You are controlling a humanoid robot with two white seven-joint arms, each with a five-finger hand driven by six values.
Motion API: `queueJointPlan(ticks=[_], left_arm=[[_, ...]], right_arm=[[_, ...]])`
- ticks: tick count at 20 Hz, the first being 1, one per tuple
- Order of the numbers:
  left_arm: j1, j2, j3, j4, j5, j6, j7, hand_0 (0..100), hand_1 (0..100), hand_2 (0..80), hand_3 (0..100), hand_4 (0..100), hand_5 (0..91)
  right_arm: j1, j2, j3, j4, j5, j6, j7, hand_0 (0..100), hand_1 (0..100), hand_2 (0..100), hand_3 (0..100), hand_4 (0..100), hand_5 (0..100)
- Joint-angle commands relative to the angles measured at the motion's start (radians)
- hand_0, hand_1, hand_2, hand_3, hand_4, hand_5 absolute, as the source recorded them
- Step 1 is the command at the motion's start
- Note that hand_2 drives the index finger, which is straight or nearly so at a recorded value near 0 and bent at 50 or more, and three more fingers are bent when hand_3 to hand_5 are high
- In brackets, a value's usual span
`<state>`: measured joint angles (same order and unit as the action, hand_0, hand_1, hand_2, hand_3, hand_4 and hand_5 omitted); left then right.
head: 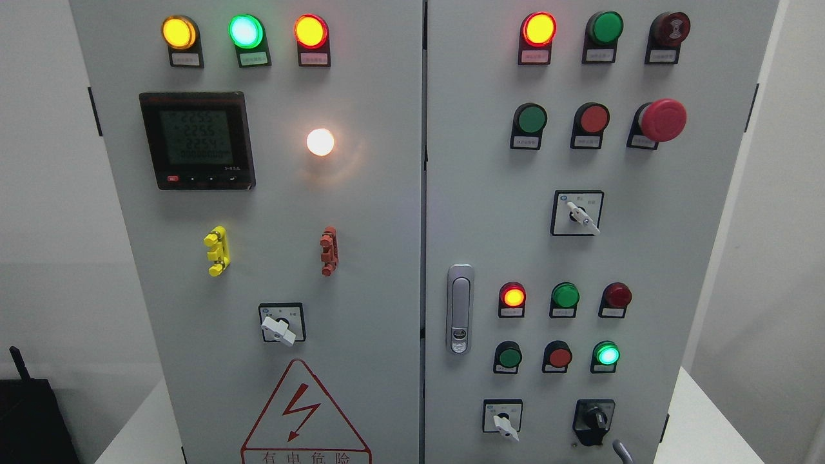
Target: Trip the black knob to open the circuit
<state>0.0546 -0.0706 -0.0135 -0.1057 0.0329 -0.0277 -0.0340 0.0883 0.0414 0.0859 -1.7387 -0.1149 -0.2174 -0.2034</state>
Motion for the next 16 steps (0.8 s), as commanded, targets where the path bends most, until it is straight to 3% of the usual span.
queueJointPlan(ticks=[1, 9, 15, 16], left_arm=[[-0.002, -0.002, 0.001, 0.0, 0.002, -0.001, 0.0, 12, 39, 0.0, 0, 0, 0.0], [-0.004, -0.002, 0.001, 0.0, 0.002, 0.0, 0.0, 12, 39, 0.0, 0, 0, 0.0], [-0.002, -0.002, 0.001, 0.0, 0.002, 0.0, 0.0, 12, 39, 0.0, 0, 0, 0.0], [-0.002, -0.002, 0.001, 0.0, 0.002, -0.001, 0.0, 12, 39, 0.0, 0, 0, 0.0]], right_arm=[[0.011, -0.003, 0.0, -0.047, -0.003, -0.016, -0.005, 99, 100, 0, 100, 100, 93], [0.109, 0.011, 0.015, -0.116, -0.003, -0.072, -0.007, 100, 100, 0, 100, 100, 92], [0.151, 0.014, 0.014, -0.122, -0.003, -0.089, -0.027, 97, 100, 0, 99, 86, 82], [0.153, 0.014, 0.014, -0.122, -0.003, -0.089, -0.028, 96, 100, 0, 93, 80, 77]])
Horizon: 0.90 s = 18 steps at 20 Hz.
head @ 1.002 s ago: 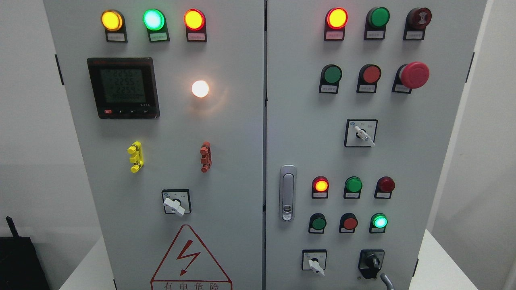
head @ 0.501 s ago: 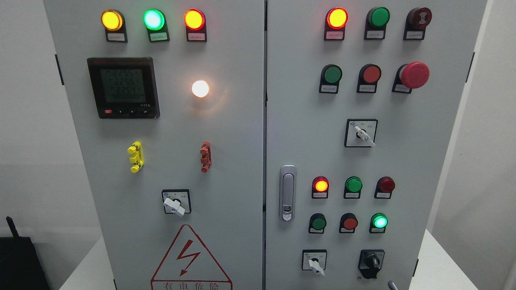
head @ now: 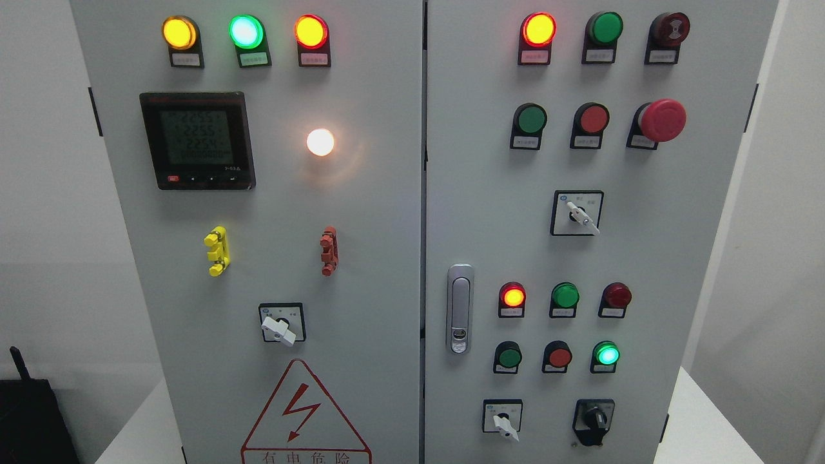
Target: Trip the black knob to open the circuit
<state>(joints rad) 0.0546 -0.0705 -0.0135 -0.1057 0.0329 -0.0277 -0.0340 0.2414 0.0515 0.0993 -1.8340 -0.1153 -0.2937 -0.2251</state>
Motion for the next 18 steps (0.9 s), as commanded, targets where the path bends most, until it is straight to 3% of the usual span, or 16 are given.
queueJointPlan(ticks=[1, 4, 6, 7, 9, 12, 14, 18], left_arm=[[-0.004, -0.002, 0.001, 0.0, 0.002, -0.001, 0.0, 12, 39, 0.0, 0, 0, 0.0], [-0.002, -0.002, 0.001, 0.0, 0.002, -0.001, 0.0, 12, 39, 0.0, 0, 0, 0.0], [-0.002, -0.002, 0.001, 0.0, 0.002, -0.001, 0.0, 12, 39, 0.0, 0, 0, 0.0], [-0.002, -0.002, 0.001, 0.0, 0.002, 0.0, 0.0, 12, 39, 0.0, 0, 0, 0.0], [-0.002, -0.002, 0.001, 0.0, 0.002, -0.001, 0.0, 12, 39, 0.0, 0, 0, 0.0], [-0.002, -0.002, 0.001, 0.0, 0.002, -0.001, 0.0, 12, 39, 0.0, 0, 0, 0.0], [-0.004, -0.002, 0.001, 0.0, 0.002, 0.0, 0.0, 12, 39, 0.0, 0, 0, 0.0], [-0.002, -0.002, 0.001, 0.0, 0.002, -0.001, 0.0, 12, 39, 0.0, 0, 0, 0.0]], right_arm=[[-0.001, 0.004, 0.0, -0.027, -0.003, -0.013, -0.005, 96, 100, 0, 89, 76, 76], [0.004, 0.004, 0.0, -0.027, -0.003, -0.013, -0.005, 85, 79, 0, 69, 58, 57], [0.016, 0.004, 0.002, -0.027, -0.003, -0.018, -0.005, 71, 56, 0, 54, 43, 41], [0.022, 0.005, 0.002, -0.027, -0.004, -0.022, -0.005, 66, 52, 0, 47, 36, 35], [0.032, 0.011, 0.003, -0.027, -0.004, -0.025, -0.003, 46, 46, 0, 31, 21, 20], [0.042, 0.013, 0.007, -0.027, -0.004, -0.031, -0.003, 27, 37, 0, 18, 9, 5], [0.044, 0.013, 0.007, -0.027, -0.004, -0.036, -0.003, 20, 32, 0, 14, 3, 0], [0.044, 0.013, 0.007, -0.027, -0.038, -0.038, -0.003, 13, 21, 0, 8, 0, 0]])
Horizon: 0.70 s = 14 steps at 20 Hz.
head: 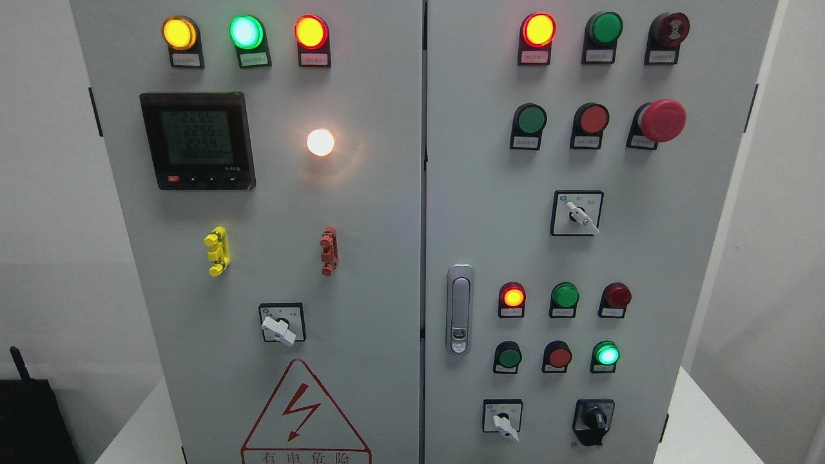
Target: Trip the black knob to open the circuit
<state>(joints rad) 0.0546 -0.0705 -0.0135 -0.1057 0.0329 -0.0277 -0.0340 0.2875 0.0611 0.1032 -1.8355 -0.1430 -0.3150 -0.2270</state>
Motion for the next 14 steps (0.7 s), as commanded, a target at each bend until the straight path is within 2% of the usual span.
queueJointPlan(ticks=[1, 5, 14], left_arm=[[-0.002, -0.002, 0.001, 0.0, 0.002, -0.001, 0.0, 12, 39, 0.0, 0, 0, 0.0], [-0.002, -0.002, 0.001, 0.0, 0.002, -0.001, 0.0, 12, 39, 0.0, 0, 0, 0.0], [-0.002, -0.002, 0.001, 0.0, 0.002, -0.001, 0.0, 12, 39, 0.0, 0, 0, 0.0]], right_arm=[[-0.002, 0.003, 0.003, -0.025, -0.012, -0.016, -0.002, 12, 18, 0, 8, 0, 0], [0.005, 0.003, 0.004, -0.025, -0.012, -0.016, 0.0, 7, 11, 0, 7, 0, 0], [0.009, 0.003, 0.006, -0.024, -0.012, -0.023, 0.002, 3, 10, 0, 6, 0, 0]])
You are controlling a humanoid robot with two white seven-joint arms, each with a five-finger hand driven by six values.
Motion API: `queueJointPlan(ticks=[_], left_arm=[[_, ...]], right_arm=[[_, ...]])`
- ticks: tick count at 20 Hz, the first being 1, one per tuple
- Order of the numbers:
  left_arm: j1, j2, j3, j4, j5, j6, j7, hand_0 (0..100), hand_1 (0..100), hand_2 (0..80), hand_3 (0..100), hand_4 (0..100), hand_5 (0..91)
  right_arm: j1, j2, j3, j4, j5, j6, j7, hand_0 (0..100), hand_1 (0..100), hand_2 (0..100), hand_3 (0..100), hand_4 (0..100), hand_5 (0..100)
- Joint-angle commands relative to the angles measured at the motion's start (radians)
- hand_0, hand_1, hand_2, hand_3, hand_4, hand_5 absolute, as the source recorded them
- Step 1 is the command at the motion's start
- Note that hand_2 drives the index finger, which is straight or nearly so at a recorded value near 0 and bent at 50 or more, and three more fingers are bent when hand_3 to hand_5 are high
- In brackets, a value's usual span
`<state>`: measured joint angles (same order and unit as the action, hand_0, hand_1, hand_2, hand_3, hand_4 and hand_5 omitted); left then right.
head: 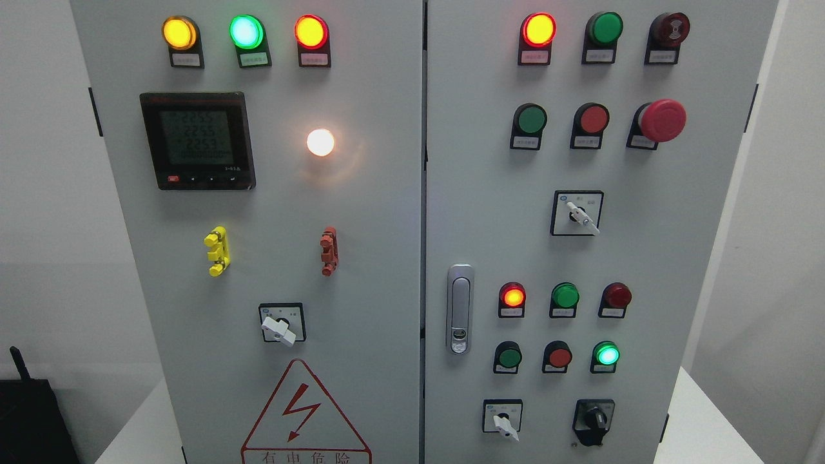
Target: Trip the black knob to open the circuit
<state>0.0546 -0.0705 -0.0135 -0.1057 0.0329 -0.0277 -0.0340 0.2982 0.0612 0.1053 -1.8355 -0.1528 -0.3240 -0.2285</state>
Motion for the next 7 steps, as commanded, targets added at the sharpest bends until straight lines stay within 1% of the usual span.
queueJointPlan(ticks=[1, 7], left_arm=[[-0.002, -0.002, 0.001, 0.0, 0.002, -0.001, 0.0, 12, 39, 0.0, 0, 0, 0.0], [-0.004, -0.002, 0.001, 0.0, 0.002, -0.001, 0.0, 12, 39, 0.0, 0, 0, 0.0]], right_arm=[[-0.002, 0.002, 0.004, -0.024, -0.002, -0.014, 0.005, 3, 10, 0, 6, 0, 0], [-0.004, 0.002, 0.004, -0.019, -0.002, -0.014, 0.006, 1, 9, 0, 5, 0, 0]])
